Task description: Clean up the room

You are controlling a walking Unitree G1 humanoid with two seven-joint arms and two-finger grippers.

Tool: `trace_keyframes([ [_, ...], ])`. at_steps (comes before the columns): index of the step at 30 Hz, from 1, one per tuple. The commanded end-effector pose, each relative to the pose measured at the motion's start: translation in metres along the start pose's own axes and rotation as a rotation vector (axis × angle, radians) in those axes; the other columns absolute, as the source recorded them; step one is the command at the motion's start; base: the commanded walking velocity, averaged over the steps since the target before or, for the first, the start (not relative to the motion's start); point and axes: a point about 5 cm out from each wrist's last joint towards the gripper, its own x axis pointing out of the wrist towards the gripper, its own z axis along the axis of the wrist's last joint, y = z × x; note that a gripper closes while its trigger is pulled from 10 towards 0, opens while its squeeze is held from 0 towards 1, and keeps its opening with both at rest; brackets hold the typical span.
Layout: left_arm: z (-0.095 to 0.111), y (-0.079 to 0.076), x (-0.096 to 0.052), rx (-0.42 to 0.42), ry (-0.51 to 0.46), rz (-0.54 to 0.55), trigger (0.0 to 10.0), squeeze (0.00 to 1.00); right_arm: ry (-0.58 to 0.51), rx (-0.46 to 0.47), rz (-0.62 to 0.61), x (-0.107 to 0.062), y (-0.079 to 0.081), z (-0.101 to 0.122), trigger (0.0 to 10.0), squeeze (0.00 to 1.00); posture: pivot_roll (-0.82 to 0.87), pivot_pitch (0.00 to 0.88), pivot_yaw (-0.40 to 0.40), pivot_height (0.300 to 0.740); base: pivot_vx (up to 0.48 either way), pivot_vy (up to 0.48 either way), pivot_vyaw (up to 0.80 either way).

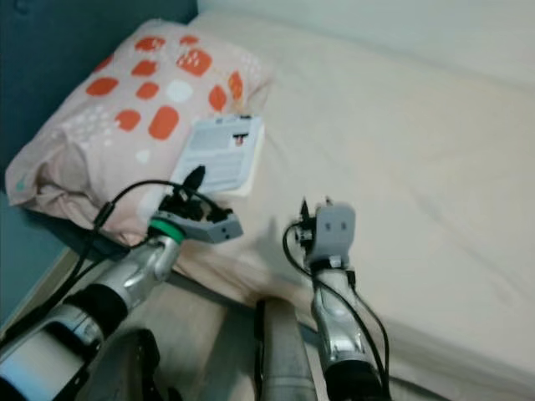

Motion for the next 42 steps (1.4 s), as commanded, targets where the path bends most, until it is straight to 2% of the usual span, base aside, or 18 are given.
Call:
trace_keyframes([
  [1,0.004,-0.001,0.0,0.004,-0.021,0.016,10.0,0.0,0.008,0.007,-0.017,-0.002,-0.003,-0.001,10.0,0.0,-0.2,0.209,0.069,0.575,0.0,0.0,0.0],
  [4,0.004,-0.002,0.0,0.005,-0.021,0.017,10.0,0.0,0.009,0.008,-0.017,-0.002,-0.003,0.0,10.0,0.0,-0.2,0.209,0.069,0.575,0.0,0.0,0.0],
  [5,0.005,-0.001,0.005,0.03,-0.004,0.0,10.0,0.0,0.011,0.009,-0.004,-0.003,0.0,0.0,10.0,0.0,-0.22,0.26,0.068,0.575,0.0,0.0,0.0],
  [6,0.007,-0.001,0.009,0.054,0.006,-0.017,10.0,0.0,0.012,0.01,0.009,-0.005,0.005,0.0,10.0,0.0,-0.22,0.274,0.07,0.575,0.0,0.0,0.0],
  [9,0.01,0.0,0.013,0.071,0.01,-0.028,10.0,0.0,0.011,0.011,0.019,-0.007,0.008,0.0,10.0,0.0,-0.23,0.279,0.072,0.575,0.0,0.0,0.0],
  [12,0.023,-0.003,0.019,0.108,-0.031,-0.097,10.0,0.0,0.017,0.016,0.032,-0.011,0.017,0.001,10.0,0.0,-0.23,0.299,0.081,0.575,0.0,0.0,0.0],
  [18,0.031,-0.008,0.018,0.126,-0.067,-0.143,10.0,0.0,0.032,0.02,0.027,-0.015,0.017,-0.002,10.0,0.0,-0.23,0.316,0.091,0.575,0.0,0.0,0.0],
  [24,0.035,-0.022,0.01,0.181,-0.1,-0.248,10.0,0.0,0.043,0.02,0.014,-0.021,0.017,-0.003,10.0,0.0,-0.24,0.344,0.102,0.575,0.0,0.0,0.0],
  [25,0.035,-0.025,0.008,0.191,-0.101,-0.274,10.0,0.69,0.045,0.02,0.01,-0.022,0.016,-0.003,10.0,0.0,-0.24,0.346,0.104,0.575,0.0,0.0,0.0],
  [26,0.033,-0.029,0.005,0.199,-0.091,-0.317,10.0,1.0,0.049,0.02,0.006,-0.024,0.016,-0.003,10.0,0.0,-0.24,0.353,0.106,0.575,0.0,0.0,0.0],
  [29,0.028,-0.033,0.002,0.192,-0.062,-0.374,10.0,1.0,0.055,0.02,0.002,-0.026,0.015,-0.004,10.0,0.0,-0.24,0.35,0.106,0.575,0.0,0.0,0.0],
  [36,0.03,-0.03,0.005,0.106,-0.055,-0.393,10.0,1.0,0.055,0.022,0.004,-0.022,0.017,-0.003,10.0,0.0,-0.22,0.324,0.104,0.575,0.0,0.0,0.0],
  [37,0.03,-0.029,0.006,0.09,-0.08,-0.411,10.0,0.0,0.05,0.021,0.004,-0.019,0.016,-0.002,10.0,0.0,-0.22,0.316,0.103,0.575,0.0,0.0,0.0],
  [42,0.02,-0.022,0.007,0.085,-0.139,-0.438,10.0,0.0,0.045,0.02,0.002,-0.014,0.014,-0.001,10.0,0.0,-0.19,0.283,0.1,0.575,0.0,0.0,0.0],
])
